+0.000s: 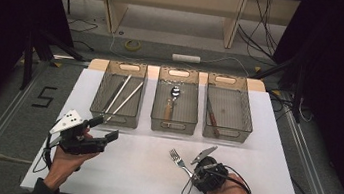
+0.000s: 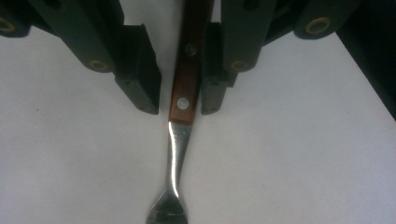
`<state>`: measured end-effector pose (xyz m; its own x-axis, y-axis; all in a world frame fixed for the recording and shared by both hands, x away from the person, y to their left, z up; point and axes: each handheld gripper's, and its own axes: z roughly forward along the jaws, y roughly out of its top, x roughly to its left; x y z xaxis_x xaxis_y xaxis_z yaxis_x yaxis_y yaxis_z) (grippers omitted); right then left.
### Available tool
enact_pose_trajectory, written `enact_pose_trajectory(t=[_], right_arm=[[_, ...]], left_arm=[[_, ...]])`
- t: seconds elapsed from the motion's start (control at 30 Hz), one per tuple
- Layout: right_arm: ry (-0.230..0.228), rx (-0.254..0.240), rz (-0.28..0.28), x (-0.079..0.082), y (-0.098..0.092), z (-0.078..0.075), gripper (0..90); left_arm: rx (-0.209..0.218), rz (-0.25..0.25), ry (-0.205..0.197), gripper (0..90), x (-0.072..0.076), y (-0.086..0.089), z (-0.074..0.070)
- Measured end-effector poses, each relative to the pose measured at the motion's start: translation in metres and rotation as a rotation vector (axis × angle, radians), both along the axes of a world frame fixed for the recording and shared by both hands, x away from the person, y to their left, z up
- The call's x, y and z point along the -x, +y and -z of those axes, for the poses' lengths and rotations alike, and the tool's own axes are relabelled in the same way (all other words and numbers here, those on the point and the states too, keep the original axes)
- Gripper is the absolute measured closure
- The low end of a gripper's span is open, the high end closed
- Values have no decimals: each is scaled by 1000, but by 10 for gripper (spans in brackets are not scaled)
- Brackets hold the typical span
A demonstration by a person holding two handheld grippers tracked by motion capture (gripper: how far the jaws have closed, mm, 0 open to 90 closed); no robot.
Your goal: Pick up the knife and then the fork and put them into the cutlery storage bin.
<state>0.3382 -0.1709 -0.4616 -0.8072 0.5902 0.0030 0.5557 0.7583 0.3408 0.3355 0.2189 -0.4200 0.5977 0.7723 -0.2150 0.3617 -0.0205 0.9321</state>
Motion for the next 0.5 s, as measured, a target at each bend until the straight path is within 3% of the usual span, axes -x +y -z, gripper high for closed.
enact_pose_trajectory(t=[0.5], right_arm=[[9,-4,-16,-3,-1,0,774]], left_arm=[[0,0,2,188,0,1,0]])
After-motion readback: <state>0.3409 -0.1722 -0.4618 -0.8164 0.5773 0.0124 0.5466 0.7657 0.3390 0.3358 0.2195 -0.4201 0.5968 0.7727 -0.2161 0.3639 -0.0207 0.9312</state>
